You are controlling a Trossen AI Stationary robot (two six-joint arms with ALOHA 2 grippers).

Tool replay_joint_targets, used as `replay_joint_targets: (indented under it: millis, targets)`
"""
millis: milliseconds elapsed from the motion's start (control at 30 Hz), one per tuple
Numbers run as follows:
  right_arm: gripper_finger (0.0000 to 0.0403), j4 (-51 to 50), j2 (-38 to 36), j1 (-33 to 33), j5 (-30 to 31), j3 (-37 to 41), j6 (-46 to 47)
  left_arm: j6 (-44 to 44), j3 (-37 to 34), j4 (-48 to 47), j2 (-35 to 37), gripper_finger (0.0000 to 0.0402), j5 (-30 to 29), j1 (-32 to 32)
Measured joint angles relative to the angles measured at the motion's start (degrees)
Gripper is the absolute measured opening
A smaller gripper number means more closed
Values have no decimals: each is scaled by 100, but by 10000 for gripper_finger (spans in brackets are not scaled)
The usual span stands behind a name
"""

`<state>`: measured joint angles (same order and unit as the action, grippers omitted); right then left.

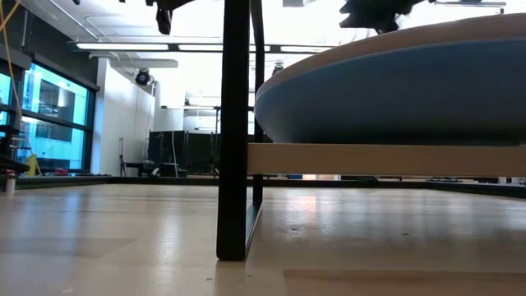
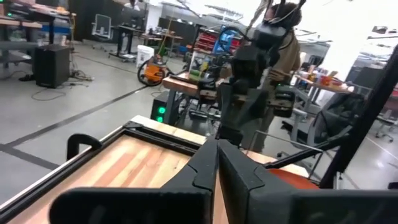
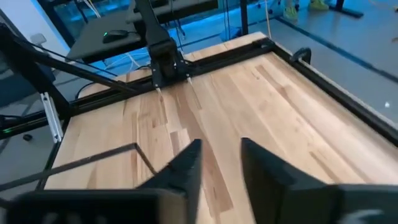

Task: Place and stack plates onto a shelf
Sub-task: Return to Home Position

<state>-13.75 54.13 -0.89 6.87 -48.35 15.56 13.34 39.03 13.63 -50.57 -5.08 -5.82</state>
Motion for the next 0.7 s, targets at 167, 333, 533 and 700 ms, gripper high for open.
replay_joint_targets:
  millis: [167,333,533,700]
  targets:
    - [9,14,-454,0,-26,311,254,-21,0,2,2,1,37,2]
    - [10,256,-730,0,-26,423,368,-15,0,53,-70,0,37,121]
    - [2,294,-771,0,-25,426,351,-48,0,312,-168,0,35,225]
    - [1,290,-759,0,-23,426,348,-117,0,324,-166,0,2,205]
